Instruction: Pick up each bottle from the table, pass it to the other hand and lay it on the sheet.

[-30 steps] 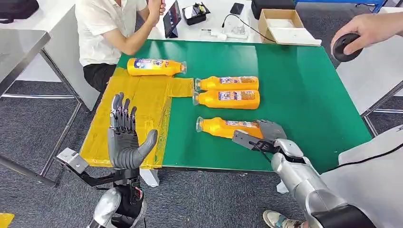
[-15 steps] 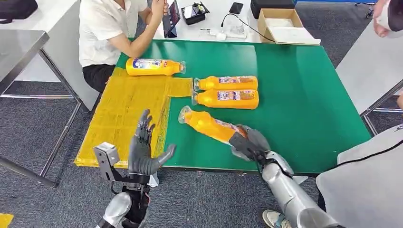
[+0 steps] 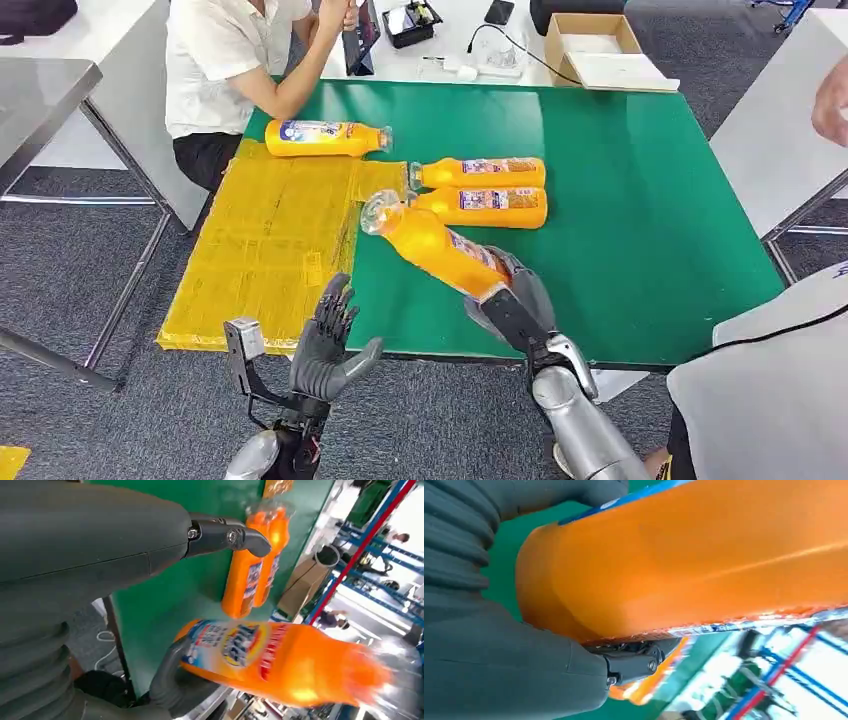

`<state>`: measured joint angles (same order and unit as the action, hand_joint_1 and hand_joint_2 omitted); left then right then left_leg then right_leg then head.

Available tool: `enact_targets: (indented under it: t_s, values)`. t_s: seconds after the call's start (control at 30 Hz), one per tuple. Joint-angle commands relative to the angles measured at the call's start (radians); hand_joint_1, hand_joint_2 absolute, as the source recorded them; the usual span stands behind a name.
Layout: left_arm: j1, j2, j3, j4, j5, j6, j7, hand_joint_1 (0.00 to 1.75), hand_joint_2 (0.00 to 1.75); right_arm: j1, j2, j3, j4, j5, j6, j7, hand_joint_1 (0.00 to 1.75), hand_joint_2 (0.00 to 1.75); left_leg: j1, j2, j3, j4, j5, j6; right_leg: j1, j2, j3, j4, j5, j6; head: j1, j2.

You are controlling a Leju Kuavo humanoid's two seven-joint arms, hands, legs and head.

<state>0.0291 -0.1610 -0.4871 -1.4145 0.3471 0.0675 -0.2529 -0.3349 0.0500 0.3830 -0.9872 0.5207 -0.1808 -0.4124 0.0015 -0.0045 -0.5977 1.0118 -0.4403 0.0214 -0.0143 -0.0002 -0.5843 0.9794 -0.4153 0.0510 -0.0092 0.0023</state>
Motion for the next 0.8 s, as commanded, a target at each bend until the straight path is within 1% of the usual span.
enact_targets:
  t_s: [0.03, 0.07, 0.13, 0.17, 0.2, 0.23, 0.27, 0.37, 0.4, 0.47, 0.57, 0.8]
  values:
    - [-0.031, 0.022, -0.034, 0.059, 0.002, 0.007, 0.004, 0.0, 1.75, 0.0, -0.002, 0.052, -0.063, -0.013, -0.008, 0.001, 1.75, 1.75, 0.0, 0.0, 0.004, -0.001, -0.001, -0.002, 0.0, 0.0, 0.003, 0.0, -0.001, -0.002, 0.0, 0.0]
    - [-0.031, 0.022, -0.034, 0.059, 0.002, 0.007, 0.004, 0.0, 1.75, 0.0, -0.002, 0.052, -0.063, -0.013, -0.008, 0.001, 1.75, 1.75, 0.0, 0.0, 0.002, -0.001, 0.0, -0.001, 0.0, -0.001, 0.001, 0.0, 0.0, -0.001, 0.0, 0.0]
    - [-0.031, 0.022, -0.034, 0.059, 0.002, 0.007, 0.004, 0.0, 1.75, 0.0, -0.002, 0.052, -0.063, -0.013, -0.008, 0.001, 1.75, 1.75, 0.0, 0.0, 0.002, -0.001, 0.0, -0.001, 0.0, 0.0, 0.002, 0.0, 0.0, -0.001, 0.0, 0.0]
    - [-0.033, 0.021, -0.036, 0.059, -0.008, 0.02, 0.001, 0.0, 1.75, 0.002, 0.007, 0.056, -0.067, -0.03, 0.003, -0.02, 1.75, 1.75, 0.0, 0.001, 0.004, -0.001, -0.001, -0.001, 0.0, 0.001, 0.003, -0.001, -0.001, -0.002, 0.0, 0.0]
    - [-0.037, 0.019, -0.037, 0.06, -0.009, 0.021, 0.001, 0.0, 1.75, 0.003, 0.018, 0.066, -0.066, -0.026, 0.003, -0.015, 1.75, 1.75, 0.0, 0.001, 0.002, -0.001, 0.0, -0.001, 0.0, 0.001, 0.002, -0.001, 0.0, -0.001, 0.0, 0.0]
    - [-0.038, 0.018, -0.038, 0.06, -0.01, 0.022, 0.001, 0.0, 1.75, 0.004, 0.024, 0.071, -0.067, -0.026, 0.004, -0.015, 1.75, 1.75, 0.001, 0.002, 0.006, -0.001, -0.002, -0.002, 0.001, 0.001, 0.006, -0.001, -0.002, -0.003, 0.0, 0.0]
    - [-0.044, 0.018, -0.043, 0.062, -0.01, 0.022, 0.001, 0.0, 1.75, 0.002, 0.027, 0.091, -0.068, -0.03, 0.009, -0.01, 1.75, 1.75, 0.0, 0.001, 0.002, -0.001, 0.0, -0.001, 0.0, 0.0, 0.002, 0.0, -0.001, -0.002, 0.0, 0.0]
    - [-0.045, 0.016, -0.053, 0.033, -0.025, 0.041, -0.019, 0.0, 1.75, -0.003, 0.046, 0.137, -0.046, -0.037, 0.007, -0.018, 1.75, 1.75, 0.001, 0.002, 0.004, -0.001, -0.002, -0.002, 0.001, 0.002, 0.003, 0.0, -0.001, -0.003, 0.0, 0.0]
    - [-0.045, 0.014, -0.055, 0.026, -0.024, 0.042, -0.019, 0.0, 1.75, -0.004, 0.049, 0.145, -0.043, -0.04, 0.004, -0.024, 1.75, 1.75, 0.0, 0.001, 0.002, 0.0, -0.001, -0.001, 0.0, 0.001, 0.002, 0.0, -0.001, -0.002, 0.0, 0.0]
    - [-0.04, -0.002, -0.043, -0.007, 0.063, 0.031, -0.006, 0.0, 1.75, -0.007, 0.061, 0.181, -0.035, -0.055, 0.013, -0.033, 1.75, 1.75, 0.0, 0.001, 0.002, 0.0, -0.001, -0.001, 0.0, 0.0, 0.001, 0.0, -0.001, -0.002, 0.0, 0.0]
    - [-0.046, -0.013, -0.042, -0.035, 0.046, 0.096, -0.047, 0.0, 1.75, -0.01, 0.066, 0.224, -0.028, -0.068, 0.025, -0.034, 1.75, 1.75, 0.001, 0.002, 0.002, 0.0, -0.001, -0.001, 0.001, 0.001, 0.001, 0.0, -0.001, -0.002, 0.0, 0.0]
    - [-0.048, -0.014, -0.043, -0.036, 0.042, 0.104, -0.05, 0.0, 1.75, -0.011, 0.067, 0.229, -0.027, -0.071, 0.026, -0.034, 1.75, 1.75, 0.001, 0.002, 0.002, 0.0, -0.001, -0.001, 0.001, 0.002, 0.001, 0.0, -0.001, -0.002, 0.0, 0.0]
